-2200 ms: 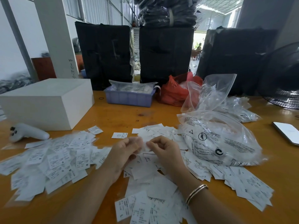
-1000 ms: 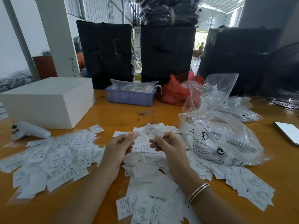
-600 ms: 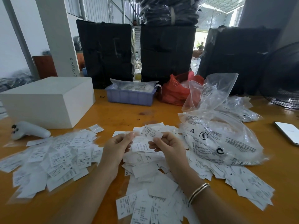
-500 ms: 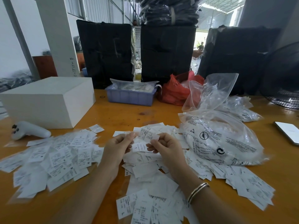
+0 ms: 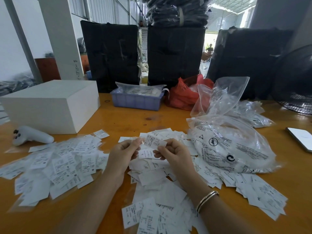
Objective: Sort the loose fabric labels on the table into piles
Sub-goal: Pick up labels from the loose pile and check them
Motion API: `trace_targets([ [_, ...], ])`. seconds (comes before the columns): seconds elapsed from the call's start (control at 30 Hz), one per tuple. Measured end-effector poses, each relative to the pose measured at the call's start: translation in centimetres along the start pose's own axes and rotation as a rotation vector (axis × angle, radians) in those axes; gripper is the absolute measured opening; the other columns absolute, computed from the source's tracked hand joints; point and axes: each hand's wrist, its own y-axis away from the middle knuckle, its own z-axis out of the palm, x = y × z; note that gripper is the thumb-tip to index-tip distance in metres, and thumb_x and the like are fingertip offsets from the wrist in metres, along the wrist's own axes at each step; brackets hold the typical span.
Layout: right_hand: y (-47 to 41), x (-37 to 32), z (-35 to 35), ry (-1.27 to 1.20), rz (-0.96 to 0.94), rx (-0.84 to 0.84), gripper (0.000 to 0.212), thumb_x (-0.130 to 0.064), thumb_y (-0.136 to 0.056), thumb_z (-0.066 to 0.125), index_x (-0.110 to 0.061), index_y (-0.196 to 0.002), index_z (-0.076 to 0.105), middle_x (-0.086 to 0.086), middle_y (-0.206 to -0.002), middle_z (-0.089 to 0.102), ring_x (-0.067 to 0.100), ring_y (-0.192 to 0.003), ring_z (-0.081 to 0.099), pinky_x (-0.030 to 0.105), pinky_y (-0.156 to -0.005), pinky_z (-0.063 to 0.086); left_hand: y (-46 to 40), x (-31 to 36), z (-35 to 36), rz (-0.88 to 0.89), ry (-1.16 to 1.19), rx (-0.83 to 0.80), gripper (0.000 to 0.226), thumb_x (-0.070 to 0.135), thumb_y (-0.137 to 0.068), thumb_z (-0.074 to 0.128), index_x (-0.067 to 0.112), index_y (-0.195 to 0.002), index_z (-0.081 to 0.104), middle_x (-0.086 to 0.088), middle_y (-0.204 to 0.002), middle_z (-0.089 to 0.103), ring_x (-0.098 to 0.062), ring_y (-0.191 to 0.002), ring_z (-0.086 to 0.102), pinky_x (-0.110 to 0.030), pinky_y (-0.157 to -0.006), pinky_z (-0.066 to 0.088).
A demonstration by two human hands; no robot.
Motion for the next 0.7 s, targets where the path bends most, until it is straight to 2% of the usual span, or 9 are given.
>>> trace_targets([
  [0.2, 0.03, 0.30, 0.15, 0.068, 0.030, -0.031, 0.011, -0.005, -0.089, 0.060, -0.015, -0.092, 0.064, 0.002, -0.077, 0.074, 0.012, -0.068, 0.069, 0.014, -0.059, 0.048, 0.26, 0.11, -0.02, 0.040, -0.006, -0.057, 0.024, 0.048, -0.077, 0.068, 0.025, -0.078, 0.073, 0.011, -0.071, 0.071, -0.009, -0.075, 0.063, -0.018, -0.061, 0.049],
  [0.4, -0.17, 0.25, -0.25, 0.025, 0.061, -0.033, 0.019, -0.003, -0.092, 0.052, -0.016, -0.095, 0.065, 0.002, -0.068, 0.070, 0.011, -0.058, 0.062, 0.016, -0.054, 0.045, 0.25, 0.10, -0.05, 0.026, 0.038, -0.144, 0.016, 0.036, -0.085, 0.064, 0.025, -0.094, 0.072, 0.007, -0.081, 0.074, -0.005, -0.072, 0.067, -0.023, -0.067, 0.048],
  [0.6, 0.05, 0.61, 0.02, 0.035, 0.094, -0.086, 0.025, 0.000, -0.089, 0.049, -0.017, -0.092, 0.067, 0.003, -0.059, 0.064, 0.013, -0.052, 0.053, 0.024, -0.052, 0.044, 0.20, -0.20, 0.16, 0.003, 0.019, -0.185, 0.017, 0.036, -0.083, 0.067, 0.024, -0.094, 0.073, 0.005, -0.086, 0.074, -0.002, -0.073, 0.067, -0.021, -0.068, 0.051],
  [0.7, 0.00, 0.66, -0.02, 0.014, 0.100, -0.106, 0.031, 0.003, -0.088, 0.046, -0.017, -0.094, 0.068, 0.003, -0.056, 0.060, 0.012, -0.052, 0.051, 0.022, -0.049, 0.042, 0.09, -0.17, 0.14, -0.032, 0.089, -0.160, 0.013, 0.029, -0.083, 0.069, 0.022, -0.092, 0.072, 0.002, -0.088, 0.074, -0.007, -0.078, 0.069, -0.023, -0.069, 0.051],
])
